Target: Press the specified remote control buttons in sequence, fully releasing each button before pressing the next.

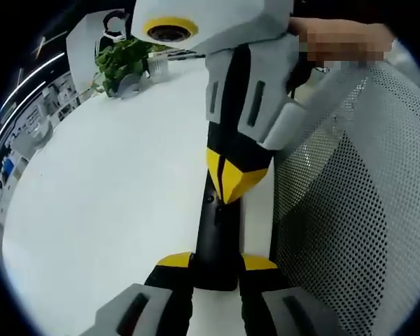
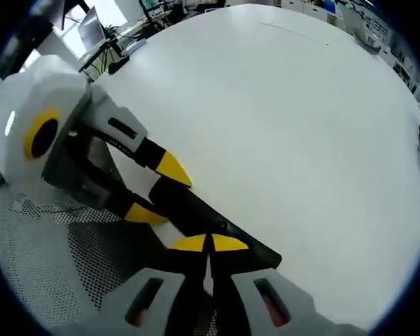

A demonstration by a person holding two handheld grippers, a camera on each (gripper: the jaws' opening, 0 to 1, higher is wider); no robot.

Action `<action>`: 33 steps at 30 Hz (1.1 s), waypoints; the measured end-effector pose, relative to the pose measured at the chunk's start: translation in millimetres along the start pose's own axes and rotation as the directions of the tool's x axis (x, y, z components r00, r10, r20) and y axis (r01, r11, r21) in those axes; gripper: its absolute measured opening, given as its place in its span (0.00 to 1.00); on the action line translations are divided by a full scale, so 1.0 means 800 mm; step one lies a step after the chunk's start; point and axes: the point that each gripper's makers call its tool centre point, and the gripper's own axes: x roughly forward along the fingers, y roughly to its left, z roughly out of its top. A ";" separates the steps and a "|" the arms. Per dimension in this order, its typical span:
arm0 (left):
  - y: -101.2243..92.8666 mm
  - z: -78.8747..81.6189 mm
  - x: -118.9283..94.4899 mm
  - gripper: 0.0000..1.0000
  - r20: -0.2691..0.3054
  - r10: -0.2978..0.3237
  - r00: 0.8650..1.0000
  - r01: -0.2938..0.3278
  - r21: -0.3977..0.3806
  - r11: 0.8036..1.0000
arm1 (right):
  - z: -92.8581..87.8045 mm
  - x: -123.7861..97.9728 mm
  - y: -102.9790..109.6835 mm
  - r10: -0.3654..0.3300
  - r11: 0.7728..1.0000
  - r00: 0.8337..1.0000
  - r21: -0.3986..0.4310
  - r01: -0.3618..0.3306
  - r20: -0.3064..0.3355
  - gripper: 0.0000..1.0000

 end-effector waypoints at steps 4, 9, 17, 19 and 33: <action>0.000 0.000 0.000 0.25 0.004 -0.001 1.000 0.000 0.002 1.000 | -0.004 0.000 0.002 0.011 1.000 1.000 -0.006 -0.011 -0.015 0.00; 0.000 0.000 0.000 0.25 0.006 0.000 1.000 0.000 0.000 1.000 | -0.009 0.000 0.004 0.013 0.999 0.999 -0.035 -0.014 -0.034 0.00; 0.001 0.000 0.001 0.25 0.007 0.001 1.000 -0.001 -0.007 1.000 | -0.010 0.003 0.007 0.000 0.993 0.999 -0.122 -0.006 -0.046 0.00; 0.001 0.000 0.001 0.25 0.007 0.001 1.000 -0.001 -0.008 1.000 | -0.009 0.004 0.005 -0.017 0.983 0.998 -0.181 0.006 -0.060 0.00; 0.000 0.000 0.000 0.25 0.006 -0.002 1.000 0.002 -0.001 1.000 | -0.009 0.006 0.004 -0.036 0.985 0.998 -0.168 0.025 -0.059 0.00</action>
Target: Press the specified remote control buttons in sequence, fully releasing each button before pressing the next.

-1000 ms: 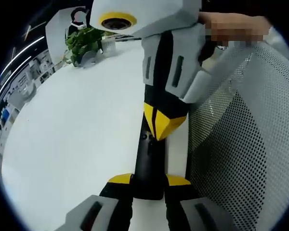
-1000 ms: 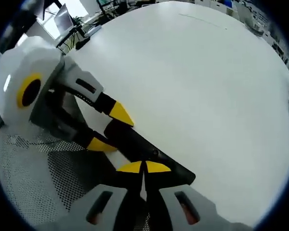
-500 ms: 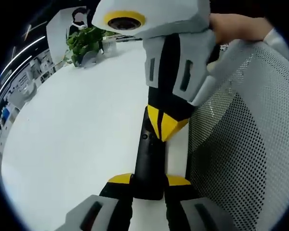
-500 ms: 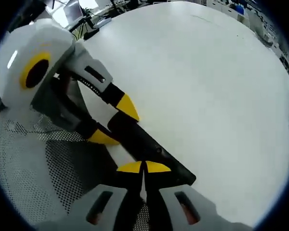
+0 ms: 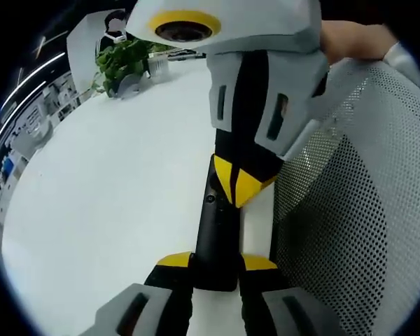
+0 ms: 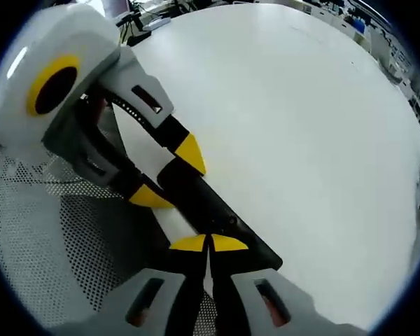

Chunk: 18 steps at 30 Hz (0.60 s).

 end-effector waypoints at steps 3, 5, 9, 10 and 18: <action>0.000 0.000 0.000 0.25 0.002 -0.001 1.000 0.001 0.002 1.000 | 0.000 0.000 0.000 0.003 1.000 1.000 0.006 -0.003 0.004 0.00; 0.000 0.000 -0.001 0.25 0.006 0.000 1.000 0.000 0.000 1.000 | 0.001 -0.001 -0.001 0.012 1.000 1.000 0.029 -0.012 0.004 0.00; 0.000 0.001 -0.001 0.25 0.015 0.002 1.000 -0.002 -0.002 1.000 | 0.001 -0.003 -0.005 0.020 0.998 1.000 0.062 -0.021 0.011 0.00; 0.000 0.001 -0.001 0.25 0.016 0.002 1.000 -0.002 -0.002 1.000 | 0.004 -0.005 -0.006 0.014 0.998 1.000 0.065 -0.016 0.022 0.00; 0.000 0.001 0.000 0.25 0.017 0.002 1.000 -0.002 0.003 1.000 | 0.026 -0.009 -0.004 0.023 0.998 0.994 0.058 -0.029 0.111 0.00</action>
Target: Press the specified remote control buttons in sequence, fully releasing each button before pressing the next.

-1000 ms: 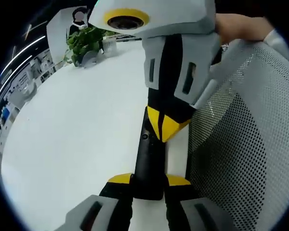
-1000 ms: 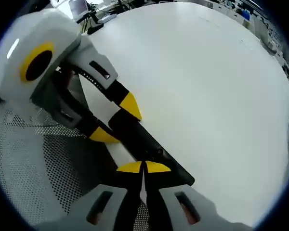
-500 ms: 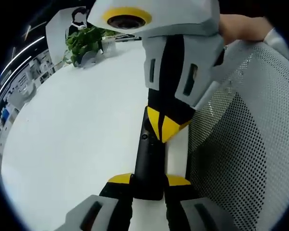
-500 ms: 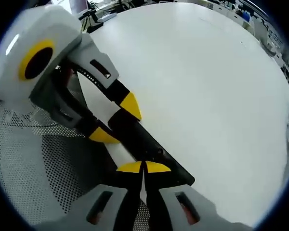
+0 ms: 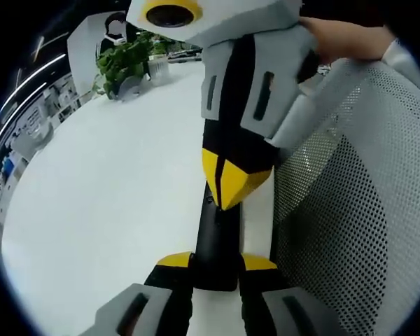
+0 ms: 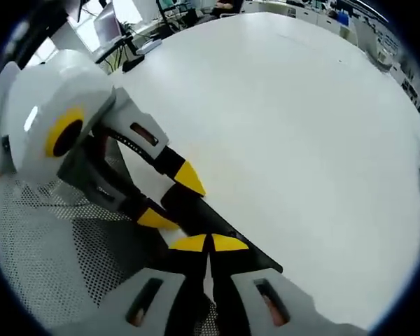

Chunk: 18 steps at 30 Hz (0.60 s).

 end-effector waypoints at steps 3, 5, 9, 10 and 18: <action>0.000 0.000 0.000 0.25 0.002 0.000 1.000 0.000 -0.001 1.000 | -0.002 0.006 0.003 0.001 1.000 1.000 -0.008 -0.002 -0.020 0.00; 0.000 0.000 0.001 0.25 0.002 0.001 1.000 -0.001 -0.001 1.000 | -0.002 0.006 0.002 -0.009 1.000 1.000 -0.018 0.008 -0.025 0.00; 0.001 0.000 0.001 0.25 0.001 0.001 1.000 -0.001 -0.003 1.000 | -0.003 0.007 0.001 -0.013 1.000 1.000 -0.018 0.013 -0.028 0.00; 0.001 0.000 0.001 0.25 0.000 0.001 1.000 -0.001 -0.004 1.000 | -0.004 0.008 0.001 -0.017 1.000 0.999 -0.025 0.017 -0.034 0.00; 0.001 0.000 0.001 0.25 0.004 0.002 1.000 -0.002 -0.007 1.000 | -0.007 0.006 0.004 -0.037 0.997 0.998 -0.063 0.033 -0.054 0.00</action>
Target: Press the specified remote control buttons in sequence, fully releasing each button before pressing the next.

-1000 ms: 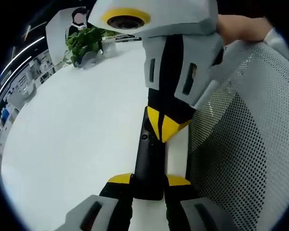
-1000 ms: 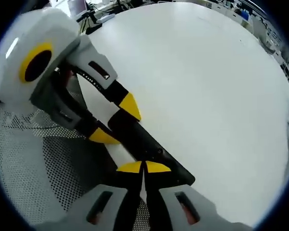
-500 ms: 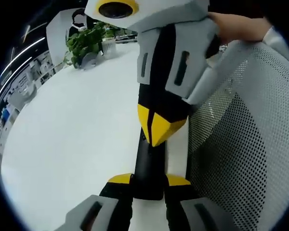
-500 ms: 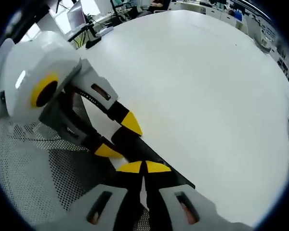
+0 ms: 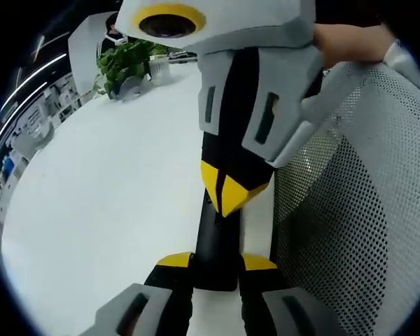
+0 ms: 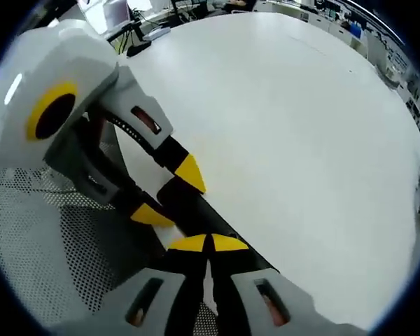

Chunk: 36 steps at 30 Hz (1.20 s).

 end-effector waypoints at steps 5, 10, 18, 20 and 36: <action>0.000 0.000 0.000 0.25 0.006 0.002 1.000 -0.002 -0.004 1.000 | 0.002 0.000 -0.002 0.015 0.999 1.000 0.035 -0.015 0.005 0.00; 0.000 0.000 0.000 0.25 0.008 0.003 1.000 -0.003 -0.004 1.000 | 0.002 0.001 -0.002 0.016 0.999 1.000 0.040 -0.016 0.006 0.00; 0.000 0.000 0.000 0.25 0.008 0.004 1.000 -0.003 -0.011 1.000 | 0.003 0.005 -0.004 0.021 0.990 0.999 0.142 -0.016 -0.036 0.00; 0.000 0.000 0.000 0.25 0.007 0.003 1.000 -0.003 -0.011 1.000 | 0.004 0.006 -0.005 0.024 0.990 0.999 0.141 -0.019 -0.038 0.00; 0.000 0.000 -0.001 0.25 0.006 0.004 1.000 -0.004 -0.007 1.000 | 0.015 0.003 0.005 0.078 0.980 0.996 0.182 -0.085 0.046 0.00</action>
